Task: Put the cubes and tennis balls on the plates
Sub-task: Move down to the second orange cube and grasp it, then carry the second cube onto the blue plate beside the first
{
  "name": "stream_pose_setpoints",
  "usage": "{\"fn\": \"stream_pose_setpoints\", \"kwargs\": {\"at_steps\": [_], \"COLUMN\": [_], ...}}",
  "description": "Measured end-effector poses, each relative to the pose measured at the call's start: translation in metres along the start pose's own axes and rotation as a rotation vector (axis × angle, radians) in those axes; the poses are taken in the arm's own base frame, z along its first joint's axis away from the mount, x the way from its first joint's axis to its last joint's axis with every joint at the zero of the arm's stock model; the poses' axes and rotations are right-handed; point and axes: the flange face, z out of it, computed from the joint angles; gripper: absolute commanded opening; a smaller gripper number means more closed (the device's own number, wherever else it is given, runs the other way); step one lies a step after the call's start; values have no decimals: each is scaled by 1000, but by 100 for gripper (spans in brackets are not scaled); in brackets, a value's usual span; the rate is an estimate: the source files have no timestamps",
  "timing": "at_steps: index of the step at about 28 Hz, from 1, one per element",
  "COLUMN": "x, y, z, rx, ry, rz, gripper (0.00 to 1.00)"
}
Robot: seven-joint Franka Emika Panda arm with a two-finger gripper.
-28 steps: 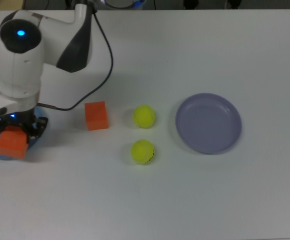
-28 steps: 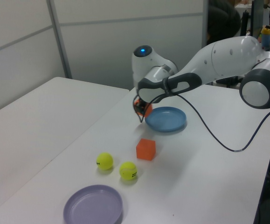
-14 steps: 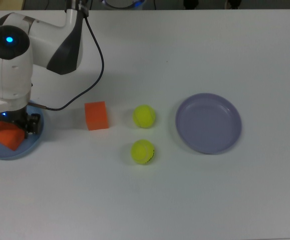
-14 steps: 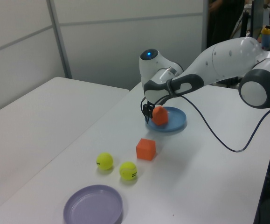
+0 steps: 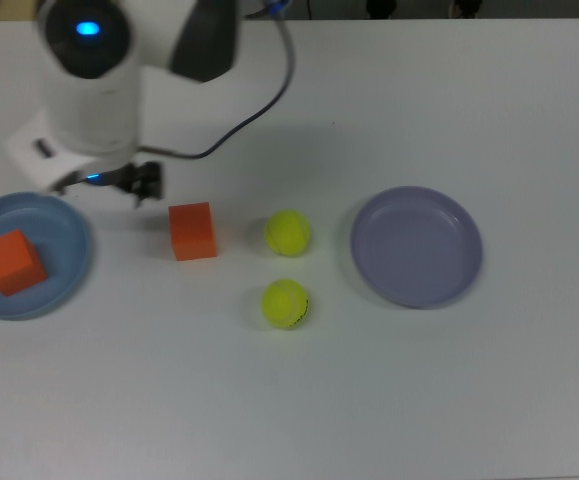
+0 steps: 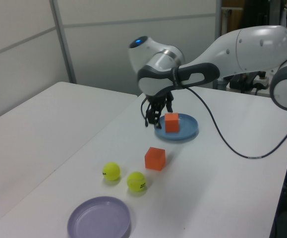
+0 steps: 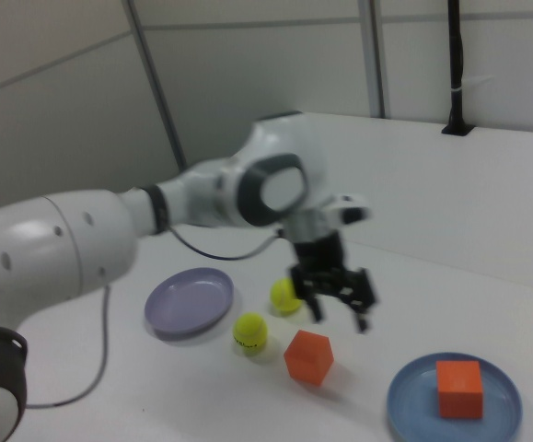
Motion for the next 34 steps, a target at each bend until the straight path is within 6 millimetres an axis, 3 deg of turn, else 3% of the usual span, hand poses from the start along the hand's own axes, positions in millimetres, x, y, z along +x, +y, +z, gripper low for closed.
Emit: {"fn": "stream_pose_setpoints", "kwargs": {"at_steps": [1,5,10,17,23,24,27,28,29,34], "x": [-7,-20,-19,2,15,16,19,20,21,22], "y": [-21,-72,-105,-120,-119,-118,-118,-118,-118,-117], "z": [-6,-13,7,53,80,83,88,89,89,88], "rx": [4,0,-10,-45,-71,-76,-83,-83,-82,-82], "ry": [-43,-125,-167,-157,-136,-136,-125,-121,-118,-112], "rz": [-31,-107,-159,-170,-172,-173,-175,-175,-175,-169], "gripper": [100,100,100,100,100,96,28,9,0,0]}}
